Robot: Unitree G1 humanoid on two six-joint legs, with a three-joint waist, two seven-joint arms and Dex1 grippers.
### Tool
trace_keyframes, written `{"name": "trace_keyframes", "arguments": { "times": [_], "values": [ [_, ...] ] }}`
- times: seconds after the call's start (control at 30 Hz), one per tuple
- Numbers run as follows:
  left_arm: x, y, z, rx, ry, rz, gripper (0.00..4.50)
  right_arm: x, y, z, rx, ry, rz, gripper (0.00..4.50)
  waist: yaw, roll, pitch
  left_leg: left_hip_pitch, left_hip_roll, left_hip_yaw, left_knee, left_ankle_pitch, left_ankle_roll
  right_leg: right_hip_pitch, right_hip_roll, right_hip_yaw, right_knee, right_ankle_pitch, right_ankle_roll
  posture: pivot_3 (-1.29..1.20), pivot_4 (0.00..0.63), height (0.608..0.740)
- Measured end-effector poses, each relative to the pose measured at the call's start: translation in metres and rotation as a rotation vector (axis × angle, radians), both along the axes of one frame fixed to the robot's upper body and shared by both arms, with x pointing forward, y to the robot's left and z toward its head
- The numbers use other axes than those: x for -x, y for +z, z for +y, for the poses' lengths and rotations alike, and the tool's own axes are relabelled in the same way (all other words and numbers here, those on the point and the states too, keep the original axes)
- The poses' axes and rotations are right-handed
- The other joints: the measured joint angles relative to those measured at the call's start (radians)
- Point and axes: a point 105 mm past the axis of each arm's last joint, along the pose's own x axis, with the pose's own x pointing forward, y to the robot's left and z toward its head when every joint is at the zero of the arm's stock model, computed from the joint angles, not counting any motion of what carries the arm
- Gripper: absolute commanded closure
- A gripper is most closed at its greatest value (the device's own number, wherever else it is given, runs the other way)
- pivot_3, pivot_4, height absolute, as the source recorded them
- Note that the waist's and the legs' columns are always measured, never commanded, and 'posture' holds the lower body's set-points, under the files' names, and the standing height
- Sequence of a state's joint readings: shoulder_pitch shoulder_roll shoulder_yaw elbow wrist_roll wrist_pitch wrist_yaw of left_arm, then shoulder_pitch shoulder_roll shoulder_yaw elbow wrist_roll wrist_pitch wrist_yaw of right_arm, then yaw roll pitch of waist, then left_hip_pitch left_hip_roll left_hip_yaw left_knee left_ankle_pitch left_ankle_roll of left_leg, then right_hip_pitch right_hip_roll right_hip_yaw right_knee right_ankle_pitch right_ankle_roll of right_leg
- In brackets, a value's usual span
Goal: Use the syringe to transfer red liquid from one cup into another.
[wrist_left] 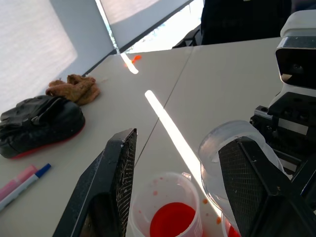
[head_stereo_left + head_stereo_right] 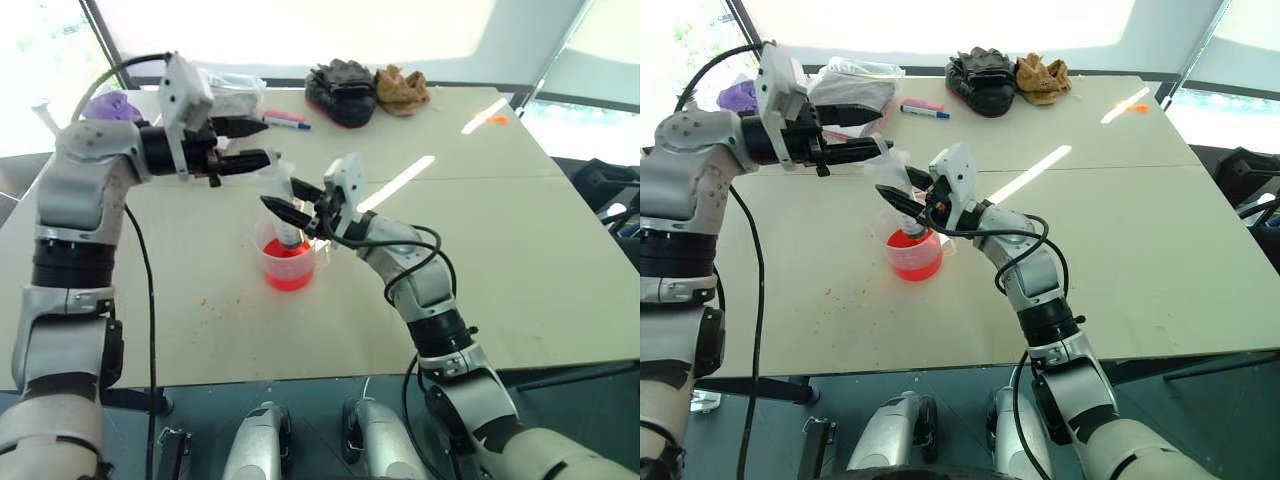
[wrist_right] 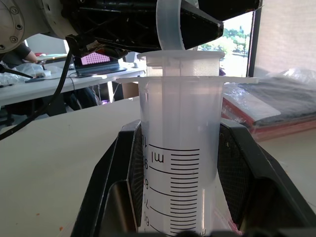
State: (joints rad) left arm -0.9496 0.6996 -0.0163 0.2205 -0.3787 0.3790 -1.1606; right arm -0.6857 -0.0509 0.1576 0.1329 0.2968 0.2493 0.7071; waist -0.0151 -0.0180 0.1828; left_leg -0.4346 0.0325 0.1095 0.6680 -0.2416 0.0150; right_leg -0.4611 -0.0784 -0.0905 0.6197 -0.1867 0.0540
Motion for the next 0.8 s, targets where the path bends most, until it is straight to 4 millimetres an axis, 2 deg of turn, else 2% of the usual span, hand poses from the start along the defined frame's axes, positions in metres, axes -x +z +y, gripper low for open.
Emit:
{"name": "trace_keyframes", "arguments": {
  "times": [0.53, 0.8],
  "values": [
    [0.004, -0.007, -0.003, 0.024, -0.012, 0.027, 1.92, 0.008, -0.008, -0.001, 0.016, 0.002, -0.012, 2.97, -0.001, 0.0, 0.0, 0.003, 0.0, 0.0, 0.0, -0.002, 0.003, 0.001, 0.0, 0.0, 0.002, 0.0, 0.0, 0.0, 0.15, 0.74],
    [-0.003, 0.004, -0.005, 0.076, -0.013, 0.029, 1.92, 0.008, -0.003, -0.002, -0.012, -0.027, -0.03, 2.97, 0.0, 0.0, 0.0, 0.003, 0.0, 0.0, 0.001, -0.002, 0.003, 0.001, 0.0, 0.001, 0.005, 0.0, 0.0, 0.0, 0.15, 0.74]
  ]
}}
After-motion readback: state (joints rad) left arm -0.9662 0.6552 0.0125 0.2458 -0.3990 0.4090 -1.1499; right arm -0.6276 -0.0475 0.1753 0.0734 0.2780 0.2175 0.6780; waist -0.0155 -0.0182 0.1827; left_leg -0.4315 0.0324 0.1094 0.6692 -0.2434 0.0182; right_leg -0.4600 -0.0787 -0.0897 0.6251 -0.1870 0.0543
